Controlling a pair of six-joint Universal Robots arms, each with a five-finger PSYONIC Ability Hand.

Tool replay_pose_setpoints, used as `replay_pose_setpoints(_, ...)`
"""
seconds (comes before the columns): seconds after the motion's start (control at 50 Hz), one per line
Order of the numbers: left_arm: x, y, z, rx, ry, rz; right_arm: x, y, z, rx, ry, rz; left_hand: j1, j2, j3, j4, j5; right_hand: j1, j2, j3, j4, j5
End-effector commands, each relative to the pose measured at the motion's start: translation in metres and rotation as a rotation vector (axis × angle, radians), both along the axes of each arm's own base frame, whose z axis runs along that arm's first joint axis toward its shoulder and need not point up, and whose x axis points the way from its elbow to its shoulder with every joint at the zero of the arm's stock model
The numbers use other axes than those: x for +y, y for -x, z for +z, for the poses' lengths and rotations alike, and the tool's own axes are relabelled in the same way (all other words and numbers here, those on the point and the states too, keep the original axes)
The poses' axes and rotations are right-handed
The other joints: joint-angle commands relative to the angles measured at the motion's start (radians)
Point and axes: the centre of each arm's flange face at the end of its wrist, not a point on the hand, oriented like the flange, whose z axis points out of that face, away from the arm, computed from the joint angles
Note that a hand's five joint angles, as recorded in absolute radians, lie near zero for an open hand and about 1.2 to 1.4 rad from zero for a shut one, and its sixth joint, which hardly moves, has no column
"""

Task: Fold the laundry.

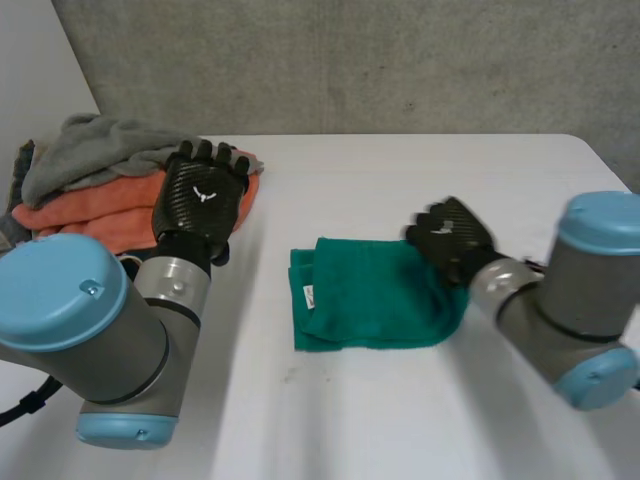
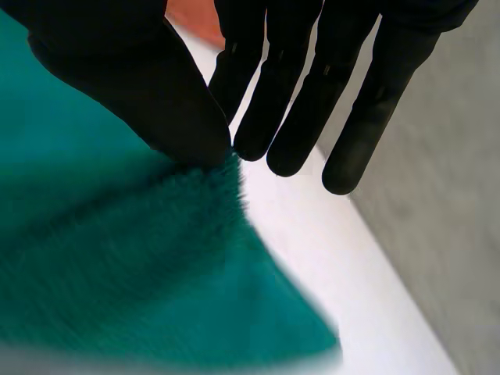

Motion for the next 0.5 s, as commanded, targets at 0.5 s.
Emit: replay_pose_setpoints(0.5, 0.007, 0.031, 0.010, 0.094, -0.003, -0.084, -0.014, 0.055, 0.007, -0.181, -0.329, -0.262, 0.005, -0.006, -0.012, -0.007, -0.026, -0.805, -0.889, -0.901, -0.909, -0.895)
